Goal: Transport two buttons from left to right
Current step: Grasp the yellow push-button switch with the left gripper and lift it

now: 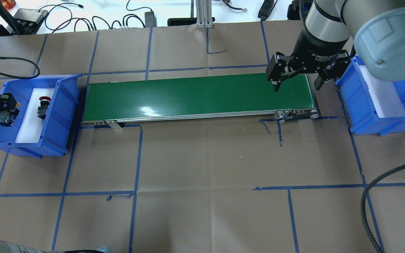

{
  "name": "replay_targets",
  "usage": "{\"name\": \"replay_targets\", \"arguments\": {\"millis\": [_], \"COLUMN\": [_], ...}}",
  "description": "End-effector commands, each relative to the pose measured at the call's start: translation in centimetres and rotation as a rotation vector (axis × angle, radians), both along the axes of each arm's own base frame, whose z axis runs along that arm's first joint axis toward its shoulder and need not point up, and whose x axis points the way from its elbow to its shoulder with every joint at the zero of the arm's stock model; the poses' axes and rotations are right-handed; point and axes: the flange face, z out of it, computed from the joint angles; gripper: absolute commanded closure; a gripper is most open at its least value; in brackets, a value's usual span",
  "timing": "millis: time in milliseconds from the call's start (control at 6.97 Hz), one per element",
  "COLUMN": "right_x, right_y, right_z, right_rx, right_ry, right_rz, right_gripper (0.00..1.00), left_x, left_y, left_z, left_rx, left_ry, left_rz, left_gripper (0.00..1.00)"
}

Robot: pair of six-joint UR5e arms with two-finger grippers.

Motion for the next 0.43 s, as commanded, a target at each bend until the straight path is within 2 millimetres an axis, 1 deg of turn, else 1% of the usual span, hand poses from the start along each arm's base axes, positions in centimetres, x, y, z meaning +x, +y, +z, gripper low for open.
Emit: {"name": "replay_targets", "arguments": {"millis": [0, 143, 287], "right_x": [0.0, 0.0, 0.0], "right_y": [0.0, 0.0, 0.0], "right_z": [0.0, 0.0, 0.0], "right_rx": [0.0, 0.0, 0.0], "right_ry": [0.002, 0.002, 0.003], "right_rz": [0.0, 0.0, 0.0], "right_gripper": [0.0, 0.0, 0.0], "left_x": [0.0, -2.3, -6.5], "left_y": [-1.4, -2.7, -4.2], "left_z": [4.3, 4.7, 5.2], "left_rx": [0.037, 0.028, 0.018], "left_ry": [0.015, 0.011, 0.0], "left_rz": [0.009, -0.005, -0.018], "left_gripper": [1.0, 1.0, 1.0]}}
